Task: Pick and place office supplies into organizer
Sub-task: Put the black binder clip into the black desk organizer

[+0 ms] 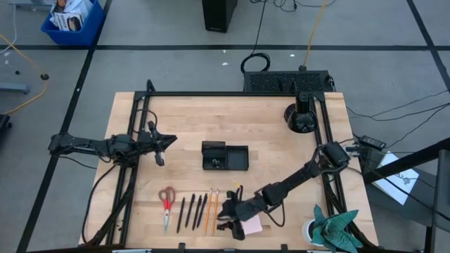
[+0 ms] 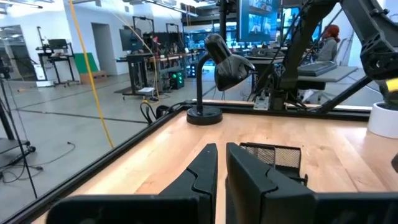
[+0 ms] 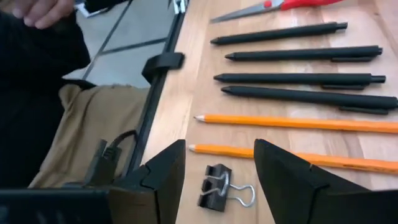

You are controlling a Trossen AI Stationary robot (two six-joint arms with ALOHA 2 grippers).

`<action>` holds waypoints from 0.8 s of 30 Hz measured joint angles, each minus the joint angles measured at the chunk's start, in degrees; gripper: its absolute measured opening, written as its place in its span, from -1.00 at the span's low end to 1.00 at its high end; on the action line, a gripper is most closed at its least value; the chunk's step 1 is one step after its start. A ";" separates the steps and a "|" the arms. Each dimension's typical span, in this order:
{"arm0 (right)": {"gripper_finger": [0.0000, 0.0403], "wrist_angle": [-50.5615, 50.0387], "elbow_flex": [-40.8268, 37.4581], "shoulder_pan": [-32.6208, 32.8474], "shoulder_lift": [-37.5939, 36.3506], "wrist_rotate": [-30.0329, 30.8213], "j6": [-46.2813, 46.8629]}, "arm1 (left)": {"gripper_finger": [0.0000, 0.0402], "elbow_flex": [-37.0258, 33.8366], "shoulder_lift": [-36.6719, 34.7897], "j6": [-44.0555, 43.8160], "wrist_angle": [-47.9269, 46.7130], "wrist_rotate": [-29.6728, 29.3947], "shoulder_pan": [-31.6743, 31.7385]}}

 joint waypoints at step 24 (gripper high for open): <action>-0.16 2.40 0.31 2.11 5.27 5.73 4.68 | -0.79 0.00 0.00 -1.25 -1.73 -0.18 0.00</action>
